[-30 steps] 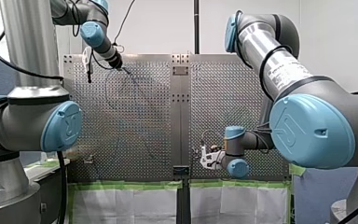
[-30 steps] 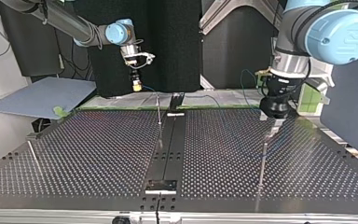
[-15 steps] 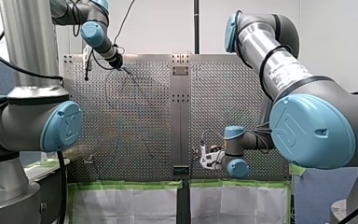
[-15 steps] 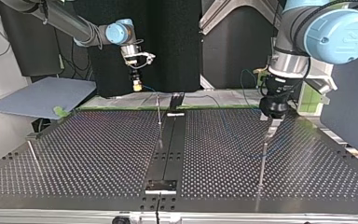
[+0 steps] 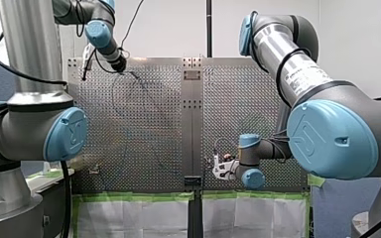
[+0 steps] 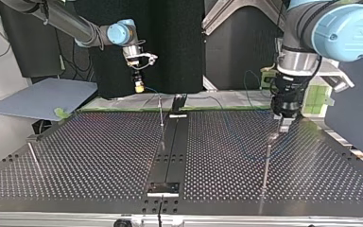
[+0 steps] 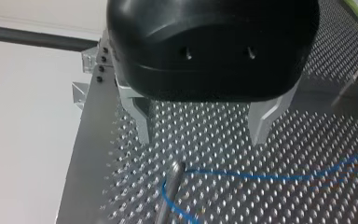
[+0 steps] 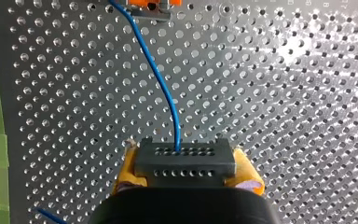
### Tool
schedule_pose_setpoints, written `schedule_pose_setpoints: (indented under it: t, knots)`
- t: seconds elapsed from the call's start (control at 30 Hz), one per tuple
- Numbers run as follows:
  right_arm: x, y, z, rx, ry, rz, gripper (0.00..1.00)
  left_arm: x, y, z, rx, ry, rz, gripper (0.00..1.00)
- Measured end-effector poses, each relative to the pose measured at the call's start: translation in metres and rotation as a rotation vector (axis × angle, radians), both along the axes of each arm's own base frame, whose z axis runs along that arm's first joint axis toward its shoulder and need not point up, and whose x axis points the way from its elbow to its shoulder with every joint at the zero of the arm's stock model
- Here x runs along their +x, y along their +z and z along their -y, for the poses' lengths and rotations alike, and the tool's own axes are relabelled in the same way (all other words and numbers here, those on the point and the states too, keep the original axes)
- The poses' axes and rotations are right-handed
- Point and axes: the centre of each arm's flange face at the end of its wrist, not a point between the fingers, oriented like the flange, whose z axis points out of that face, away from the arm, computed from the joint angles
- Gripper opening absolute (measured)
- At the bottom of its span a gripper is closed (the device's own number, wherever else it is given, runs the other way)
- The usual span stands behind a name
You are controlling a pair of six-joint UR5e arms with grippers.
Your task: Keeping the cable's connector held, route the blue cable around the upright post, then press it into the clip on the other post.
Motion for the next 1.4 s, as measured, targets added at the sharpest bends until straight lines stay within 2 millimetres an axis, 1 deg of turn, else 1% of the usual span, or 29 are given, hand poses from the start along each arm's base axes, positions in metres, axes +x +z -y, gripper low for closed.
schedule_pose_setpoints:
  t: [0.33, 0.8, 1.1, 1.4]
  knots:
    - [0.001, 0.000, -0.001, 0.000, 0.007, -0.001, 0.00, -0.002, 0.004, -0.010, 0.065, 0.077, 0.010, 1.00]
    - [0.001, 0.000, -0.001, 0.000, 0.008, -0.001, 0.00, -0.001, 0.004, -0.012, 0.068, 0.090, 0.014, 1.00]
    - [0.001, 0.000, -0.001, 0.001, 0.008, -0.002, 0.00, 0.004, 0.003, 0.003, 0.060, 0.007, 0.041, 1.00]
    - [0.001, -0.001, -0.002, 0.003, 0.008, -0.004, 0.00, 0.009, -0.008, 0.030, 0.067, -0.117, 0.038, 1.00]
